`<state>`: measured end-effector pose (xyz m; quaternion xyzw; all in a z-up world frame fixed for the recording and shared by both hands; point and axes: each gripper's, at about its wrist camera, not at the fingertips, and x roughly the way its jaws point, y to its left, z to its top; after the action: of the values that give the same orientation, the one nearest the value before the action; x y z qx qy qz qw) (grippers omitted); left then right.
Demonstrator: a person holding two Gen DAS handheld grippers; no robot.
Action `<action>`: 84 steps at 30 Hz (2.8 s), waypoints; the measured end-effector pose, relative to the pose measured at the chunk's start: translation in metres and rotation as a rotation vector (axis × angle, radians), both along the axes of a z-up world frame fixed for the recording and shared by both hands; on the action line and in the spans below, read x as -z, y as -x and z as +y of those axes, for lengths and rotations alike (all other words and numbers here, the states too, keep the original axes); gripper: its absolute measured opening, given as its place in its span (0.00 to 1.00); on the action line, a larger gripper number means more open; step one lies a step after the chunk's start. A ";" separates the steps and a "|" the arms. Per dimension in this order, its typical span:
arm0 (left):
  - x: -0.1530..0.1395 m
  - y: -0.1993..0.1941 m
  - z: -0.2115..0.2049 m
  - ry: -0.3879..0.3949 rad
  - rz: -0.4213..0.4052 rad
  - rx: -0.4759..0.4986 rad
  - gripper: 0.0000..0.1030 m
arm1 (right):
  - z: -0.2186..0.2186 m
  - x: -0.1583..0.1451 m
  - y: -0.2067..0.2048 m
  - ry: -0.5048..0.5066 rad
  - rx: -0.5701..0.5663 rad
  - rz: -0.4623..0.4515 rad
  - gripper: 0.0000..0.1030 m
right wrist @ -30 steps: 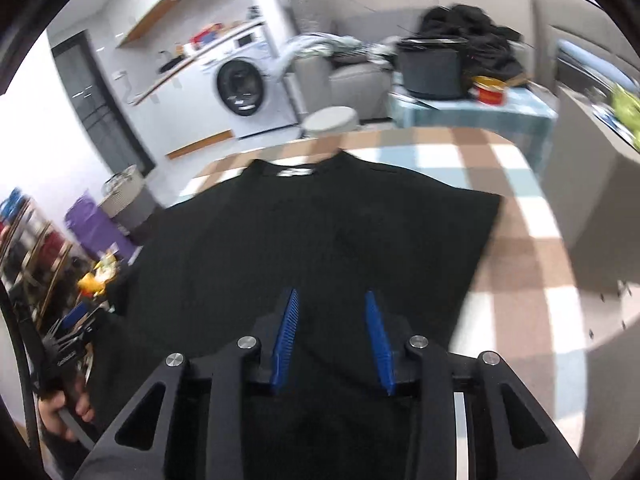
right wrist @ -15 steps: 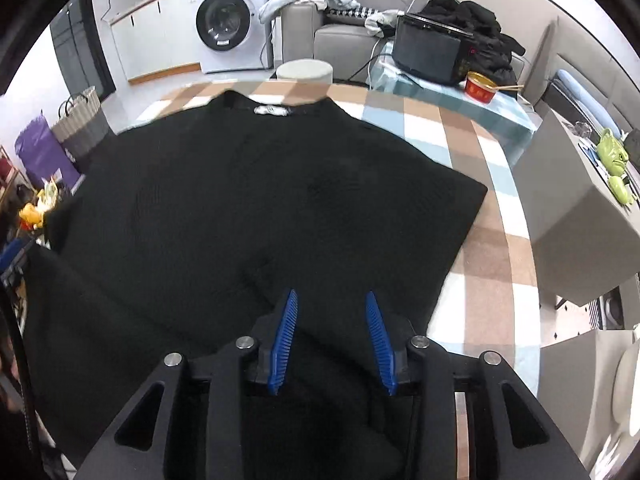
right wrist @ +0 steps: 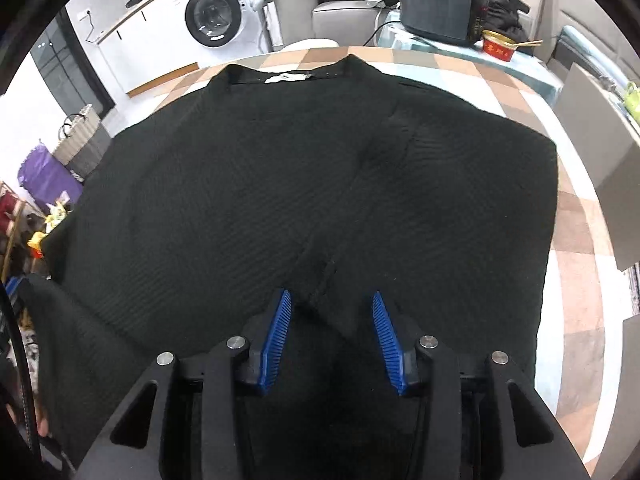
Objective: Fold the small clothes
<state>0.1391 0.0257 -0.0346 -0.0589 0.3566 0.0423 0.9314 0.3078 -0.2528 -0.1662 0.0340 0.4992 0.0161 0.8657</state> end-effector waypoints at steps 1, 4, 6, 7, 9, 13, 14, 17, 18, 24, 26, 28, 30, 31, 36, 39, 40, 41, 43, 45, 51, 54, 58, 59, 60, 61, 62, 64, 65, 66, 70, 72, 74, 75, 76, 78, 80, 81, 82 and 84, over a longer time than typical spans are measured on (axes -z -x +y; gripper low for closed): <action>0.001 0.000 0.001 0.004 0.003 -0.003 0.99 | 0.000 0.001 0.000 0.003 0.000 -0.006 0.43; 0.004 -0.002 0.003 -0.004 0.010 -0.014 0.99 | 0.000 0.000 -0.001 0.011 0.013 -0.046 0.24; 0.006 -0.002 0.005 -0.006 0.015 -0.022 0.99 | -0.002 -0.004 0.001 -0.014 0.005 -0.069 0.08; 0.008 -0.002 0.006 -0.004 0.019 -0.024 0.99 | -0.004 -0.008 0.005 -0.045 0.001 -0.092 0.08; 0.010 -0.003 0.008 -0.008 0.024 -0.027 0.99 | -0.006 -0.015 0.010 -0.102 -0.022 -0.113 0.07; 0.012 -0.004 0.009 -0.025 0.030 -0.038 0.99 | 0.001 -0.022 0.026 -0.167 -0.176 -0.078 0.07; 0.013 -0.005 0.008 -0.031 0.031 -0.039 0.99 | 0.004 -0.020 0.029 -0.138 -0.203 -0.056 0.07; 0.014 -0.007 0.006 -0.043 0.034 -0.029 0.99 | 0.001 -0.014 0.028 -0.106 -0.188 -0.020 0.17; 0.015 -0.008 0.006 -0.044 0.038 -0.028 0.99 | -0.004 -0.015 0.029 -0.122 -0.168 -0.018 0.20; 0.014 -0.007 0.016 -0.033 0.040 -0.054 0.99 | -0.046 -0.032 0.040 -0.128 -0.019 -0.104 0.21; 0.013 -0.007 0.025 -0.021 0.040 -0.080 0.99 | -0.054 -0.020 0.033 -0.125 -0.006 -0.046 0.21; 0.013 -0.008 0.033 -0.013 0.045 -0.091 0.99 | -0.060 -0.003 0.024 -0.105 0.045 0.043 0.21; 0.012 -0.007 0.040 -0.018 0.045 -0.104 0.99 | -0.062 -0.006 0.030 -0.123 0.047 0.023 0.21; 0.012 -0.007 0.045 -0.011 0.046 -0.108 0.99 | -0.061 -0.010 0.034 -0.126 0.043 0.006 0.21; 0.011 -0.005 0.089 0.110 0.047 -0.137 0.99 | -0.065 -0.035 0.060 -0.186 0.059 -0.118 0.43; 0.015 -0.004 0.121 0.191 0.054 -0.158 0.99 | -0.063 -0.043 0.067 -0.208 0.044 -0.174 0.45; 0.017 -0.005 0.132 0.223 0.058 -0.150 0.99 | -0.066 -0.044 0.069 -0.212 0.038 -0.180 0.45; 0.020 -0.008 0.142 0.259 0.065 -0.146 0.99 | -0.065 -0.043 0.068 -0.220 0.038 -0.179 0.45; 0.027 -0.013 0.162 0.315 0.087 -0.162 0.99 | -0.063 -0.040 0.067 -0.228 0.037 -0.171 0.45; 0.035 -0.019 0.182 0.402 0.104 -0.182 0.99 | -0.059 -0.039 0.072 -0.231 0.032 -0.164 0.45; 0.066 -0.031 0.232 0.623 0.166 -0.245 0.80 | -0.054 -0.043 0.076 -0.220 0.014 -0.181 0.45; 0.082 -0.034 0.245 0.701 0.192 -0.239 0.80 | -0.053 -0.043 0.078 -0.214 0.011 -0.181 0.45; 0.105 -0.041 0.252 0.816 0.220 -0.232 0.80 | -0.050 -0.042 0.078 -0.203 0.002 -0.174 0.45; 0.112 -0.043 0.254 0.849 0.226 -0.236 0.79 | -0.050 -0.043 0.078 -0.205 0.003 -0.175 0.45; 0.117 -0.045 0.253 0.875 0.227 -0.233 0.76 | -0.051 -0.042 0.078 -0.209 0.004 -0.175 0.45; 0.122 -0.048 0.253 0.902 0.229 -0.226 0.75 | -0.051 -0.042 0.077 -0.211 0.006 -0.175 0.45; 0.127 -0.052 0.252 0.915 0.240 -0.234 0.69 | -0.052 -0.042 0.077 -0.209 0.009 -0.173 0.45; 0.136 -0.061 0.253 0.921 0.260 -0.257 0.53 | -0.053 -0.042 0.076 -0.207 0.014 -0.172 0.45; 0.142 -0.064 0.256 0.938 0.270 -0.283 0.45 | -0.054 -0.042 0.076 -0.208 0.022 -0.171 0.45; 0.142 -0.068 0.257 0.963 0.256 -0.291 0.36 | -0.055 -0.041 0.077 -0.210 0.031 -0.172 0.45; 0.121 -0.070 0.250 0.858 0.162 -0.285 0.12 | -0.059 -0.039 0.078 -0.202 0.054 -0.172 0.45; 0.098 -0.072 0.238 0.746 0.117 -0.264 0.10 | -0.059 -0.037 0.080 -0.189 0.061 -0.175 0.45; 0.074 -0.073 0.224 0.651 0.067 -0.253 0.09 | -0.058 -0.035 0.081 -0.182 0.062 -0.173 0.45; 0.062 -0.075 0.216 0.613 0.041 -0.238 0.09 | -0.057 -0.034 0.081 -0.182 0.058 -0.169 0.45; 0.049 -0.079 0.204 0.558 0.012 -0.219 0.09 | -0.057 -0.033 0.081 -0.183 0.057 -0.167 0.45; 0.023 -0.085 0.182 0.500 -0.029 -0.168 0.09 | -0.057 -0.032 0.082 -0.184 0.055 -0.166 0.45; -0.003 -0.093 0.149 0.432 -0.067 -0.082 0.09 | -0.057 -0.032 0.083 -0.186 0.055 -0.166 0.45; -0.015 -0.096 0.129 0.400 -0.073 -0.027 0.09 | -0.057 -0.033 0.084 -0.186 0.054 -0.169 0.45; -0.021 -0.102 0.103 0.366 -0.064 0.054 0.09 | -0.058 -0.034 0.085 -0.185 0.055 -0.171 0.45; -0.023 -0.115 0.059 0.344 0.000 0.211 0.11 | -0.059 -0.033 0.086 -0.185 0.062 -0.175 0.45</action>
<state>0.2540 0.0847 -0.0119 -0.1796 0.3629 -0.1169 0.9068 0.2222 -0.3123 -0.1334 0.1276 0.4170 0.0383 0.8991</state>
